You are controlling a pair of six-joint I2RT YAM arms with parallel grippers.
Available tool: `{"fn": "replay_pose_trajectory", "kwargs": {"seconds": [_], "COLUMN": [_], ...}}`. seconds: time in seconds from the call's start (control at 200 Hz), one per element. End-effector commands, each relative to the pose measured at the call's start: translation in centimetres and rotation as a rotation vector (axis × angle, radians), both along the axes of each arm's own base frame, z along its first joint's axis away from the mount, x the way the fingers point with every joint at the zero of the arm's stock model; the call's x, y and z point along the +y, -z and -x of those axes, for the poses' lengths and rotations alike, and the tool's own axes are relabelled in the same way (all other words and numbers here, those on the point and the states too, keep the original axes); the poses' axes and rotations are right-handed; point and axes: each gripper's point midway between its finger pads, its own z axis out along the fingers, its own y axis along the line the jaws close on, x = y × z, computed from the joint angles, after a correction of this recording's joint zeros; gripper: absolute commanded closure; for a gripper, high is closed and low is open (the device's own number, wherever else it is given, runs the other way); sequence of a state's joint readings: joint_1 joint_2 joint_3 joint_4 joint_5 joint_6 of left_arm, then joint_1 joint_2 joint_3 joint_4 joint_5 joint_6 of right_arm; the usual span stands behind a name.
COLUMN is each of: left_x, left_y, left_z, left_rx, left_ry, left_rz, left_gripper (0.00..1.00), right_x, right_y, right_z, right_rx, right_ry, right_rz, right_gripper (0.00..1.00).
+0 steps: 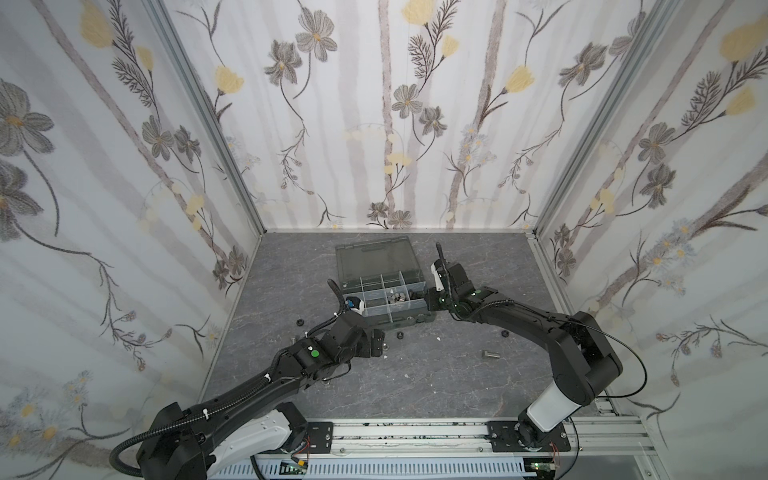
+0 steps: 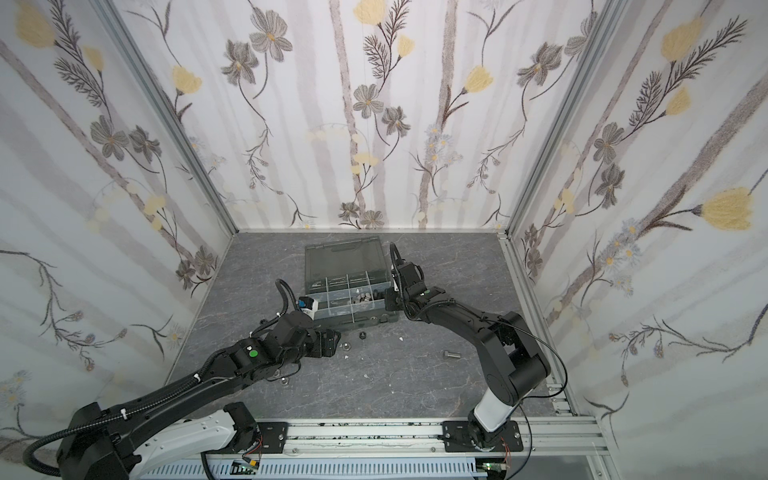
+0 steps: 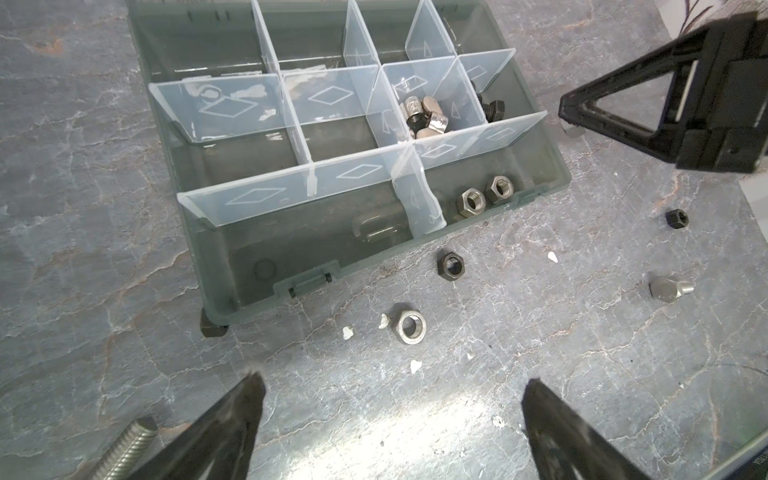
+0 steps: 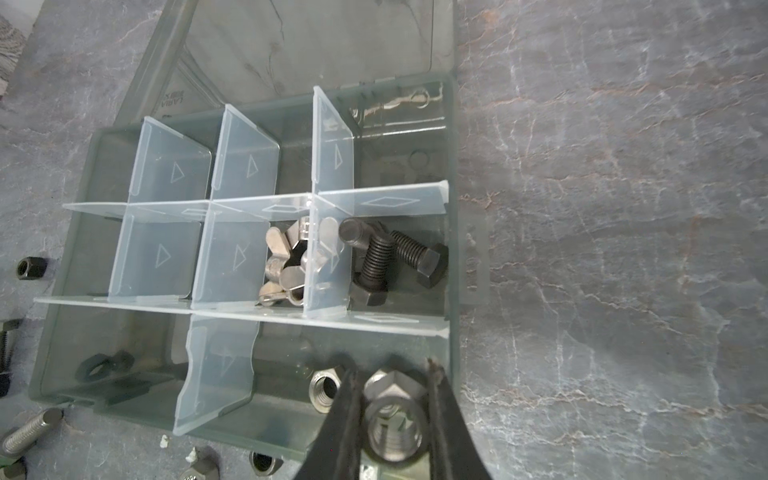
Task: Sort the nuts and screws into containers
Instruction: 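Lift the hex nut with the right gripper and carry it over the box's nearest compartment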
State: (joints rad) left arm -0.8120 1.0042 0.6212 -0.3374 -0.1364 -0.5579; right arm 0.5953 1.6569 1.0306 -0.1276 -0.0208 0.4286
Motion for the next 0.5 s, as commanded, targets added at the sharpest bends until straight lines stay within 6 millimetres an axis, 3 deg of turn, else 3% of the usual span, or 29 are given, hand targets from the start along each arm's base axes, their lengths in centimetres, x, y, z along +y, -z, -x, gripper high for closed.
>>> {"fn": "replay_pose_trajectory", "kwargs": {"seconds": [0.0,0.24,0.39,0.495], "left_x": [0.3,0.1,-0.3,-0.5], "left_y": [0.7,1.8,2.4,2.7], "left_z": [0.1,0.1,-0.1,-0.1], "left_rx": [0.015,0.038,0.053,0.066], "left_ry": [-0.030,-0.029,-0.021,-0.010], "left_rz": [0.000,-0.017,-0.031,-0.052], "left_gripper": [0.03,0.03,0.04,0.07], "right_x": [1.2,1.6,1.5,1.3], "right_y": [-0.1,0.8,0.9,0.7], "right_z": [0.1,0.7,0.8,0.8], "right_rx": [-0.011,0.007,0.000,-0.010], "right_ry": [-0.024,-0.044,-0.041,-0.037], "right_rz": [-0.047,-0.056,-0.055,-0.060], "right_gripper": [0.90,0.88,0.70,0.65]}}
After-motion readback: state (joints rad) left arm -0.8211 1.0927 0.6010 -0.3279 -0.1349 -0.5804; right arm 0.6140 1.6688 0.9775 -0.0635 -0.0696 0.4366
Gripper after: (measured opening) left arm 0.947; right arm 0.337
